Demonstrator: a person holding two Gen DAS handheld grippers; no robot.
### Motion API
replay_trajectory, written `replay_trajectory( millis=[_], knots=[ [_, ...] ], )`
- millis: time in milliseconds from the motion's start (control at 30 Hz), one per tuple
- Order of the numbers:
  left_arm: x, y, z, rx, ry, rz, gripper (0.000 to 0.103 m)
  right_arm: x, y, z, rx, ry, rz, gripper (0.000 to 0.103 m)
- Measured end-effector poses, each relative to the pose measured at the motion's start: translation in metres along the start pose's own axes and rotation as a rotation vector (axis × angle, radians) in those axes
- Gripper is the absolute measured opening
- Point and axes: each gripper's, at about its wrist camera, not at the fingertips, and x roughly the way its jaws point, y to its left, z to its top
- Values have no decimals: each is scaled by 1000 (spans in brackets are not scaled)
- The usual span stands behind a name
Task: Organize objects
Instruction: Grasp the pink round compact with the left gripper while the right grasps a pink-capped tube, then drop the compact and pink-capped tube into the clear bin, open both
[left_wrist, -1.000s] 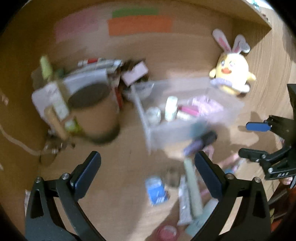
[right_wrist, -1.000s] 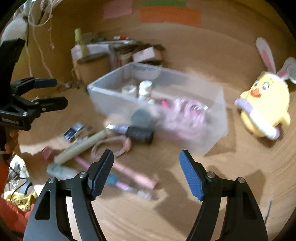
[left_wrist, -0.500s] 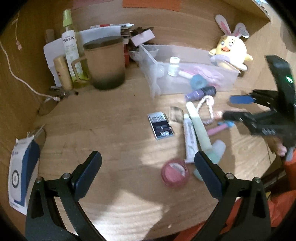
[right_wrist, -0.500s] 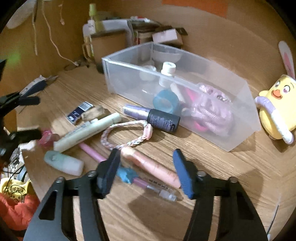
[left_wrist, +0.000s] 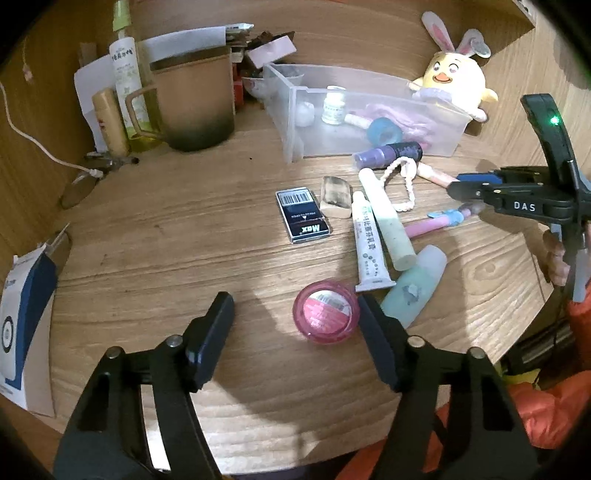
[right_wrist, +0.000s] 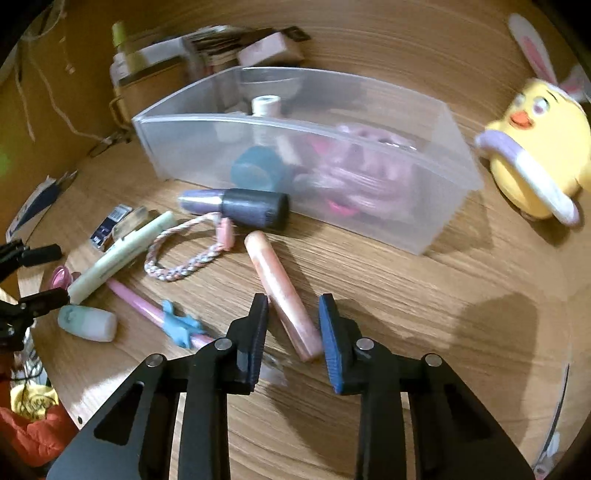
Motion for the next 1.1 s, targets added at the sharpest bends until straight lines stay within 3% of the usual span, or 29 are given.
replay_trajectory(
  millis=[67,100,133,367,600,867,1100],
  knots=[
    [0,-1,0,6,-19,20,51,-2,-5,-2,29,-5,5,16],
    [0,-2,0,8,-23,26,38,-3,-7,-3,42,-6,6,14],
    [-1,-2,1,9,-23,26,35,-3,-10,-3,56,-8,7,14],
    [-8,8,14,-2,-71,56,35,-18,-18,-4,129,-62,48,14],
    [-28,7,53,-15,-190,44,35,-50,-15,4,122,-158,62,14],
    [-35,-10,105,22,-286,21,35,-70,-16,12,83,-207,12,14],
    [-24,-22,144,49,-286,-10,35,-93,-29,40,95,-320,-37,14]
  ],
)
